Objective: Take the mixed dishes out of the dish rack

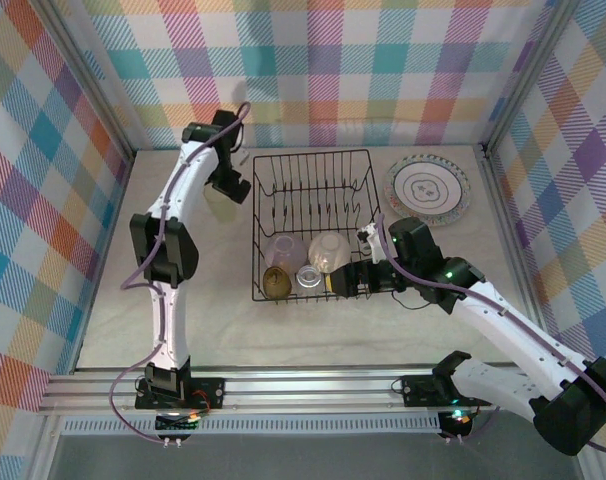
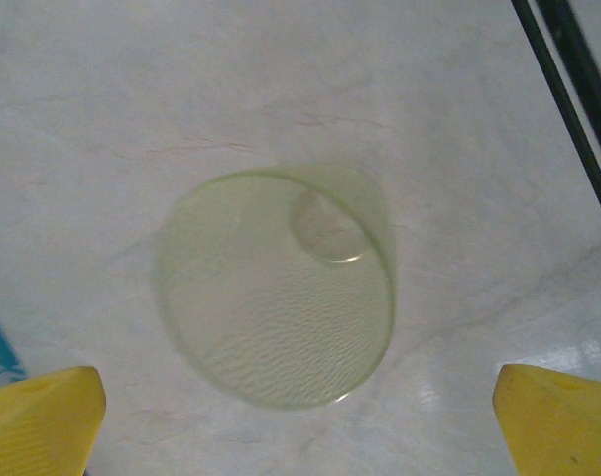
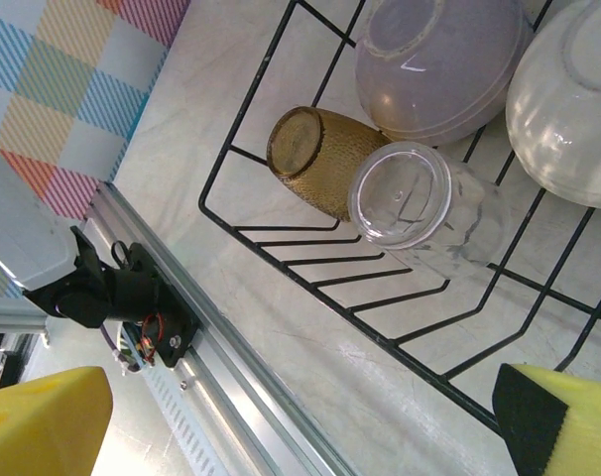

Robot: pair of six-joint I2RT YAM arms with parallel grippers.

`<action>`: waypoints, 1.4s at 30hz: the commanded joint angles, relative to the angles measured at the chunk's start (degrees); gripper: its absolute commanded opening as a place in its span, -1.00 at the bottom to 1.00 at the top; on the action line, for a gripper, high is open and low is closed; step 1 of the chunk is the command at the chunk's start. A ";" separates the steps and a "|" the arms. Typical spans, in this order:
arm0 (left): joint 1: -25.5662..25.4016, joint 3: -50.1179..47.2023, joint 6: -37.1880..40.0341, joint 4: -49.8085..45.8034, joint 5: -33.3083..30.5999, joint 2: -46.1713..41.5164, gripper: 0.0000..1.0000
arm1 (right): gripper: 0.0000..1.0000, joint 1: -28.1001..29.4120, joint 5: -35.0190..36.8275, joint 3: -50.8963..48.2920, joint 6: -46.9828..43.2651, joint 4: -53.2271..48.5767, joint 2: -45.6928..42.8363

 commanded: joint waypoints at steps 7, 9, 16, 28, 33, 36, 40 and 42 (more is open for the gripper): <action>1.73 -17.57 -14.16 20.52 -11.38 -21.86 0.99 | 0.98 0.29 5.83 4.05 -2.06 -2.41 1.92; 4.15 -24.81 -19.16 24.50 -7.56 -27.37 0.99 | 0.98 0.37 7.16 5.41 -2.44 -3.11 3.27; 7.59 -41.49 -29.59 26.69 9.26 -43.41 0.99 | 0.97 3.99 13.91 11.72 -4.74 -8.18 11.76; 7.44 -78.56 -37.43 42.25 49.09 -82.76 0.99 | 0.96 14.48 26.26 19.45 -5.82 -11.29 25.81; 7.39 -87.45 -41.49 46.84 53.89 -92.48 0.99 | 0.84 16.76 30.14 22.50 -4.89 -12.33 31.51; 7.45 -89.32 -41.48 45.95 53.84 -94.53 0.99 | 0.79 17.29 31.11 23.67 -4.41 -12.62 33.82; 7.43 -91.90 -44.06 46.77 54.72 -96.19 0.99 | 0.74 17.56 32.93 24.53 -3.98 -13.10 35.74; 7.41 -91.84 -44.01 45.66 54.02 -97.27 0.99 | 0.72 17.61 33.11 25.31 -4.14 -13.40 36.84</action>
